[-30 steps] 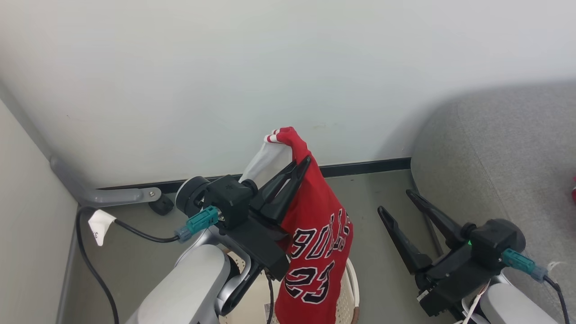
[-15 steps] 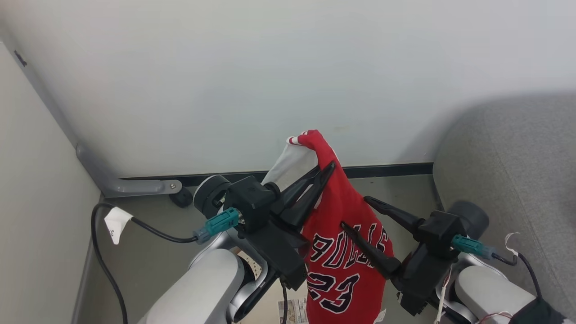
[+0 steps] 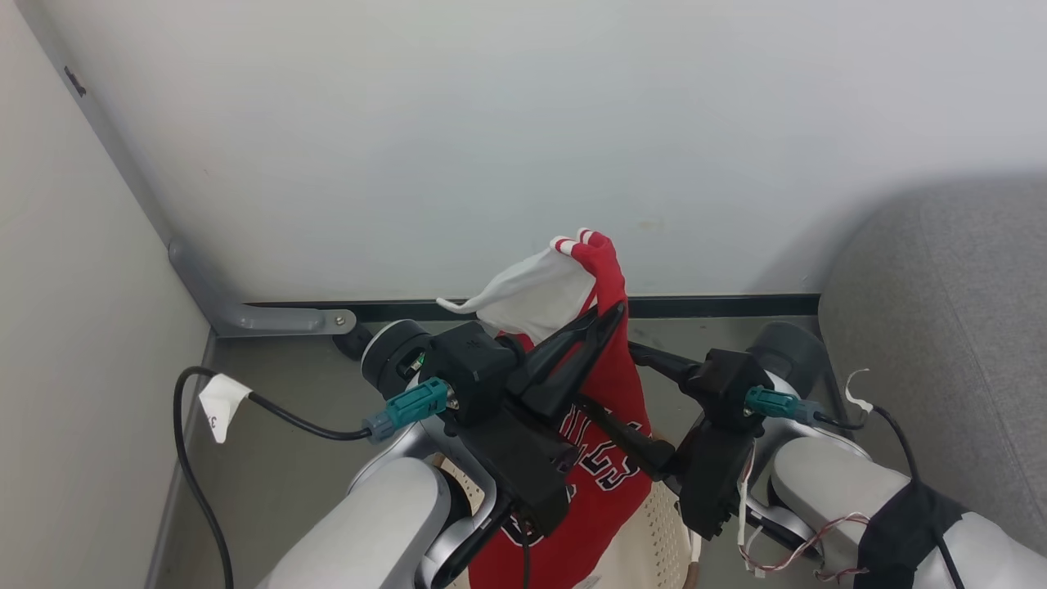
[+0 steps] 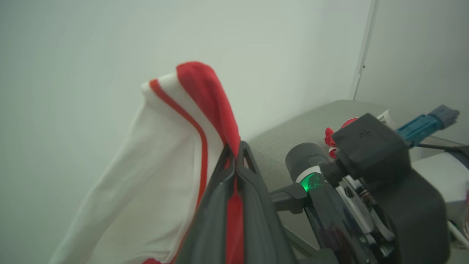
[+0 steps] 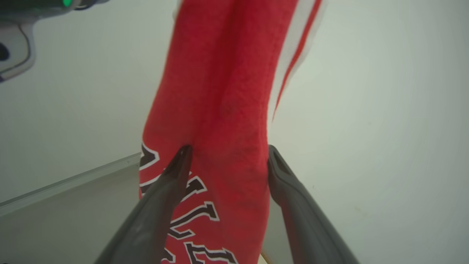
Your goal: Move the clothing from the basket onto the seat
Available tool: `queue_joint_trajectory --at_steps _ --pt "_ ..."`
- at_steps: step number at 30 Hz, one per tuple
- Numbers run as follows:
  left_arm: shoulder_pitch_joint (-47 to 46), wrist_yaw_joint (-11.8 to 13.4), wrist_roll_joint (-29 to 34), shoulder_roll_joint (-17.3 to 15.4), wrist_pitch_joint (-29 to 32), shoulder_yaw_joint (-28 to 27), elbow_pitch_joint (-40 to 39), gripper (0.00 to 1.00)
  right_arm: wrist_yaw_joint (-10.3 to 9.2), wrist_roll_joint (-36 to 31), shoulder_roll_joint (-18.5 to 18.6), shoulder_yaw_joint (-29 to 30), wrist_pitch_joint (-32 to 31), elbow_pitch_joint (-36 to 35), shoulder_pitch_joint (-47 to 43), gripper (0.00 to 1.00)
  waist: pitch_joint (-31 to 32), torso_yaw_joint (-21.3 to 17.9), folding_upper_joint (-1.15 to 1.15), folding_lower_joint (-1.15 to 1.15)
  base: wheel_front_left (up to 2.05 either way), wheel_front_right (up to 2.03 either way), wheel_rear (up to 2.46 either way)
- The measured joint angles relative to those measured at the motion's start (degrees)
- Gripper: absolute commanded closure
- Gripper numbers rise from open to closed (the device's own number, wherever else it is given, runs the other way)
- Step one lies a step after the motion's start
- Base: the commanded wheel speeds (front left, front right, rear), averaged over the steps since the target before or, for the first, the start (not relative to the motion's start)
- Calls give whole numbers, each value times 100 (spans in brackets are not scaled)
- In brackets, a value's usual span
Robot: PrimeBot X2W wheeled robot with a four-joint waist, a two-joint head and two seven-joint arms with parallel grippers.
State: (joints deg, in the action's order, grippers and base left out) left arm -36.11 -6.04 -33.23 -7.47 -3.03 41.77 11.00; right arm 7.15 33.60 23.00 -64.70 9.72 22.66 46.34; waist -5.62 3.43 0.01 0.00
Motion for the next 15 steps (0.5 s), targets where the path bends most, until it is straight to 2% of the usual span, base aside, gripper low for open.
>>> queue_joint_trajectory --at_steps 7,8,9,15 --pt "-2 7 -102 10 151 33 -57 100 0 289 -258 -620 96 578 510 0 -58 86 0 0 0 0 0" --pt "-2 7 -103 11 154 33 -59 100 0 338 -275 -668 100 643 525 52 -63 95 0 0 0 0 0" --pt "-3 11 -109 11 176 32 -62 100 0 383 -290 -720 104 716 540 100 -68 104 0 0 0 0 0" --pt "-3 74 -119 -30 219 -9 -59 100 0 695 -334 -764 214 985 545 100 -62 102 0 0 0 0 0"
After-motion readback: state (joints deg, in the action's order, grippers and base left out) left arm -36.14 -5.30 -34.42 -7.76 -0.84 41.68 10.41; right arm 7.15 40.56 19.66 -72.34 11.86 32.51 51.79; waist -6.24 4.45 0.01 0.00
